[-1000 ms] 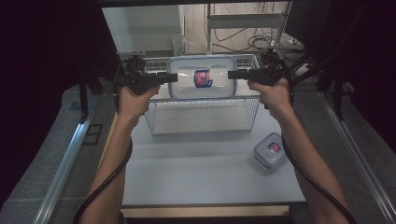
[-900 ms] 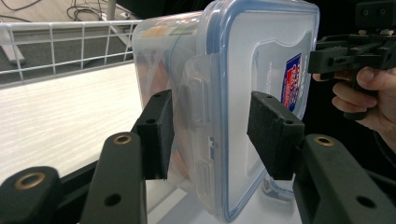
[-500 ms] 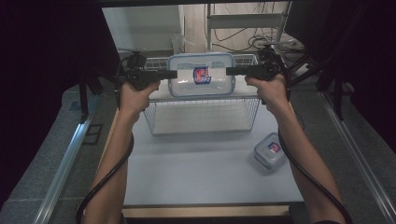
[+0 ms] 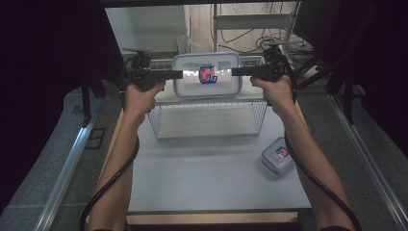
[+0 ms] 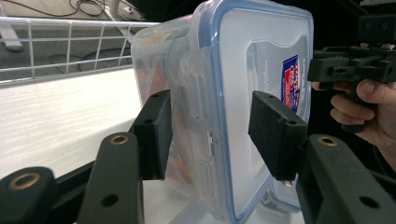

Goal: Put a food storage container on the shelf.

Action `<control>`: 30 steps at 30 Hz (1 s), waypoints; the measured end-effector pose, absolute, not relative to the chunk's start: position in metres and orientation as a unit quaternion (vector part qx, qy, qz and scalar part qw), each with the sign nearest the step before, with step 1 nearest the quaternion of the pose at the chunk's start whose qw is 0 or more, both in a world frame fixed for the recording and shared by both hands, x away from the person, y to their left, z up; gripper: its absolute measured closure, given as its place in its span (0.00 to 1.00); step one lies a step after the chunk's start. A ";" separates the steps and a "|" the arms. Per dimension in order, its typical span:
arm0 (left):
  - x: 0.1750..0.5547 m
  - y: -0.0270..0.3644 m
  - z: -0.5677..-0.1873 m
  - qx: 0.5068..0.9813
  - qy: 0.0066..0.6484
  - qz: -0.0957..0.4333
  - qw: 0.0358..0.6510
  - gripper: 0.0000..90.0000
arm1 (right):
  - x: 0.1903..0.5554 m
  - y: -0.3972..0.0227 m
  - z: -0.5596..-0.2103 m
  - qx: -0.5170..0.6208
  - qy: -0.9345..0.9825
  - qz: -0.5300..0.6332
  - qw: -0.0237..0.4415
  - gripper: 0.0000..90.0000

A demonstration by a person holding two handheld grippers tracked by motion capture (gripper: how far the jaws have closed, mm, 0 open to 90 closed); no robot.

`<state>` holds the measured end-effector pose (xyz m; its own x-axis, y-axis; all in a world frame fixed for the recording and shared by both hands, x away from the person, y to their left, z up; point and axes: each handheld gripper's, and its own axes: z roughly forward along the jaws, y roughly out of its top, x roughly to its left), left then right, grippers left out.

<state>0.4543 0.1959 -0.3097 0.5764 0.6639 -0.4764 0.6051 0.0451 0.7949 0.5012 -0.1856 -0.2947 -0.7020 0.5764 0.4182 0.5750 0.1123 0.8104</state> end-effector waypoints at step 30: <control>0.446 0.195 -0.304 0.696 0.445 0.090 0.556 0.44 | 0.503 -0.187 -0.290 0.378 0.755 0.530 0.083 0.50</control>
